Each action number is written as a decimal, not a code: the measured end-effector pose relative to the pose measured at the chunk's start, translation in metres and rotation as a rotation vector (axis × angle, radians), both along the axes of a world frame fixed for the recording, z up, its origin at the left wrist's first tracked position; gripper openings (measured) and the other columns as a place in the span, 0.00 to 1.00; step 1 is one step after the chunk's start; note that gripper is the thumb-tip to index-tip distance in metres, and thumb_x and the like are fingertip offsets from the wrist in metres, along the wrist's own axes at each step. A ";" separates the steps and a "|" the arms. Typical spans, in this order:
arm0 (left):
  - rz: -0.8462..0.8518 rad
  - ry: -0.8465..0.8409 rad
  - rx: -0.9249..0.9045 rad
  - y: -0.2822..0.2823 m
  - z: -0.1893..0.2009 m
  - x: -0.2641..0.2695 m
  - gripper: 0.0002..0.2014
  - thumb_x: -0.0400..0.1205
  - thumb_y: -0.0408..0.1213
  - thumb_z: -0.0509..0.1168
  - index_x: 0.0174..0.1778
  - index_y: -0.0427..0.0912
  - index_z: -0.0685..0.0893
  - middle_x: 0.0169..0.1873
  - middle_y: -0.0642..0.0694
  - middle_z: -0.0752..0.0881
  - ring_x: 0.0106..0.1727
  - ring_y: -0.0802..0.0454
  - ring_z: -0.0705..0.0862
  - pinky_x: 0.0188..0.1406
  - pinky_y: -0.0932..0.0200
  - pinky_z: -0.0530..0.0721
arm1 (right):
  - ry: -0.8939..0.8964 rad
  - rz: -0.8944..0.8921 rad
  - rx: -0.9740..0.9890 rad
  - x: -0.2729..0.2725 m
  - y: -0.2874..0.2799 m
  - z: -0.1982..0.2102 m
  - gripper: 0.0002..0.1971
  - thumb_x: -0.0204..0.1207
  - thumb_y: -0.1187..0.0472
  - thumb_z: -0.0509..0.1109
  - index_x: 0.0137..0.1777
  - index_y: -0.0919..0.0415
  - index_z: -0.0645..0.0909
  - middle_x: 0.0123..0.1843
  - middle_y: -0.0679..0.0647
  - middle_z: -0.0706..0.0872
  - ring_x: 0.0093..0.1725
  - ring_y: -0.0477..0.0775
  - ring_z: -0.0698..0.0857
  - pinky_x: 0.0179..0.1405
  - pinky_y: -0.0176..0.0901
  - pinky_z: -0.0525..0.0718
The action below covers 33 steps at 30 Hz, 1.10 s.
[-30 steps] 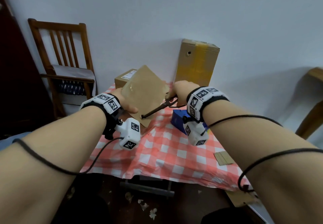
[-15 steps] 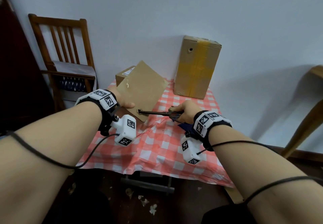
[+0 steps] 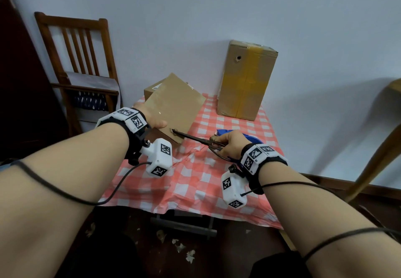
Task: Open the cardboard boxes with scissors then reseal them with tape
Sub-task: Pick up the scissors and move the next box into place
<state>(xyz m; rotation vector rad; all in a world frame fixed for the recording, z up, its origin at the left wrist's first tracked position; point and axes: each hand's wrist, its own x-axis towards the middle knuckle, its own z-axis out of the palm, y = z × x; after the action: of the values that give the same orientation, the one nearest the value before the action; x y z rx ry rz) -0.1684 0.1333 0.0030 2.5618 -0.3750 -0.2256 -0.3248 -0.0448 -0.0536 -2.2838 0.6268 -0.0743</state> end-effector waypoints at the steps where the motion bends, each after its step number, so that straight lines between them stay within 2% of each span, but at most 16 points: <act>1: 0.000 0.003 -0.011 0.001 0.001 -0.001 0.39 0.75 0.45 0.75 0.75 0.32 0.65 0.67 0.36 0.77 0.67 0.39 0.78 0.62 0.51 0.77 | 0.004 -0.004 0.019 -0.001 0.002 -0.001 0.20 0.72 0.74 0.73 0.66 0.69 0.82 0.70 0.52 0.81 0.68 0.47 0.79 0.57 0.30 0.75; 4: 0.013 0.008 -0.025 0.002 0.003 -0.003 0.37 0.76 0.42 0.75 0.75 0.32 0.65 0.68 0.36 0.77 0.68 0.39 0.77 0.62 0.52 0.76 | 0.030 0.034 -0.057 -0.001 0.003 0.005 0.18 0.73 0.71 0.73 0.64 0.67 0.84 0.66 0.52 0.84 0.61 0.45 0.81 0.53 0.28 0.75; 6: 0.019 0.010 -0.028 0.003 0.003 -0.005 0.35 0.77 0.41 0.74 0.75 0.31 0.66 0.68 0.36 0.77 0.68 0.40 0.77 0.63 0.52 0.75 | 0.053 0.053 -0.189 0.003 0.001 0.021 0.17 0.75 0.68 0.71 0.64 0.60 0.84 0.63 0.52 0.85 0.61 0.49 0.83 0.58 0.34 0.78; 8: 0.018 0.004 -0.014 0.005 0.003 -0.006 0.34 0.77 0.41 0.74 0.74 0.31 0.68 0.66 0.37 0.78 0.68 0.39 0.78 0.62 0.52 0.76 | 0.108 0.093 -0.435 0.011 -0.001 0.047 0.18 0.75 0.66 0.72 0.63 0.51 0.85 0.61 0.48 0.86 0.59 0.53 0.84 0.61 0.41 0.82; 10: 0.016 -0.011 0.006 0.003 0.002 -0.005 0.36 0.74 0.44 0.76 0.73 0.32 0.69 0.66 0.38 0.78 0.67 0.38 0.78 0.61 0.51 0.77 | 0.175 0.137 -0.714 0.019 0.003 0.078 0.18 0.78 0.61 0.68 0.65 0.44 0.83 0.60 0.49 0.86 0.56 0.55 0.84 0.57 0.46 0.84; 13: -0.001 -0.055 0.075 -0.006 -0.005 0.007 0.47 0.65 0.56 0.78 0.75 0.37 0.68 0.64 0.39 0.79 0.64 0.38 0.80 0.59 0.48 0.80 | 0.172 0.219 -1.028 0.037 0.013 0.110 0.16 0.83 0.51 0.60 0.67 0.49 0.81 0.63 0.53 0.84 0.62 0.58 0.80 0.61 0.50 0.78; 15: -0.022 -0.062 0.089 -0.014 -0.012 0.017 0.53 0.56 0.62 0.78 0.75 0.41 0.68 0.66 0.40 0.79 0.63 0.39 0.80 0.61 0.46 0.81 | 0.138 0.266 -1.177 0.051 0.018 0.118 0.18 0.83 0.47 0.60 0.66 0.53 0.81 0.66 0.54 0.83 0.66 0.59 0.78 0.65 0.51 0.74; 17: -0.011 -0.054 0.100 -0.019 -0.018 0.029 0.54 0.54 0.63 0.78 0.74 0.42 0.69 0.65 0.42 0.79 0.63 0.41 0.80 0.61 0.46 0.82 | 0.124 0.277 -1.221 0.058 0.022 0.122 0.19 0.81 0.45 0.62 0.65 0.54 0.82 0.68 0.54 0.82 0.68 0.59 0.77 0.69 0.52 0.72; 18: -0.019 -0.051 0.109 -0.019 -0.018 0.028 0.54 0.53 0.64 0.77 0.73 0.43 0.70 0.64 0.43 0.79 0.62 0.41 0.81 0.61 0.46 0.82 | 0.123 0.288 -1.212 0.059 0.023 0.123 0.19 0.81 0.46 0.63 0.66 0.53 0.82 0.68 0.54 0.81 0.69 0.59 0.76 0.70 0.53 0.71; 20: -0.047 -0.051 0.106 -0.022 -0.032 0.048 0.58 0.43 0.68 0.72 0.70 0.44 0.72 0.59 0.44 0.81 0.56 0.42 0.83 0.56 0.47 0.84 | 0.150 0.313 -1.159 0.054 0.022 0.123 0.17 0.81 0.51 0.64 0.68 0.51 0.81 0.68 0.54 0.81 0.68 0.60 0.76 0.69 0.53 0.72; 22: -0.077 -0.070 0.113 -0.022 -0.041 0.062 0.58 0.39 0.69 0.67 0.68 0.47 0.72 0.53 0.44 0.83 0.48 0.42 0.83 0.51 0.47 0.86 | 0.220 0.285 -0.996 0.045 0.014 0.115 0.19 0.78 0.58 0.68 0.68 0.45 0.80 0.65 0.54 0.83 0.63 0.59 0.80 0.66 0.52 0.78; 23: -0.079 -0.058 0.111 -0.015 -0.036 0.056 0.55 0.43 0.67 0.69 0.68 0.46 0.72 0.53 0.42 0.84 0.47 0.41 0.83 0.52 0.46 0.86 | 0.245 0.254 -0.893 0.039 0.009 0.107 0.21 0.76 0.62 0.70 0.68 0.43 0.81 0.63 0.52 0.84 0.60 0.58 0.82 0.63 0.51 0.81; 25: -0.068 -0.037 0.075 0.003 -0.011 0.019 0.46 0.60 0.56 0.78 0.71 0.38 0.73 0.61 0.35 0.82 0.58 0.36 0.82 0.60 0.47 0.82 | 0.220 0.197 -0.712 0.028 0.001 0.085 0.24 0.72 0.67 0.72 0.65 0.42 0.83 0.62 0.50 0.86 0.58 0.56 0.84 0.60 0.45 0.83; 27: -0.062 -0.031 0.065 0.012 0.001 -0.002 0.35 0.74 0.46 0.75 0.72 0.32 0.71 0.66 0.33 0.78 0.66 0.36 0.78 0.62 0.51 0.77 | 0.147 0.145 -0.559 0.018 -0.001 0.063 0.22 0.72 0.67 0.72 0.64 0.47 0.84 0.63 0.49 0.86 0.60 0.53 0.84 0.57 0.37 0.80; 30: -0.063 -0.046 0.020 0.019 0.007 -0.011 0.31 0.80 0.46 0.69 0.75 0.34 0.67 0.71 0.35 0.74 0.70 0.37 0.74 0.67 0.53 0.74 | 0.074 0.108 -0.397 0.011 0.003 0.041 0.20 0.73 0.66 0.74 0.66 0.56 0.84 0.66 0.51 0.85 0.63 0.50 0.83 0.51 0.25 0.72; 33: -0.068 -0.028 -0.015 0.022 0.009 -0.018 0.34 0.80 0.41 0.70 0.77 0.32 0.63 0.73 0.35 0.71 0.73 0.39 0.72 0.68 0.53 0.72 | 0.036 0.094 -0.292 0.010 0.002 0.032 0.21 0.73 0.69 0.74 0.66 0.59 0.83 0.66 0.52 0.85 0.59 0.48 0.83 0.53 0.26 0.73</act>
<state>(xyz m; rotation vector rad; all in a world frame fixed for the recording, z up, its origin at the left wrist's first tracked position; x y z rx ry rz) -0.1861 0.1554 0.0123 2.5417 -0.4738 -0.2108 -0.3148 -0.0423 -0.0214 -2.5980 0.5557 -0.0846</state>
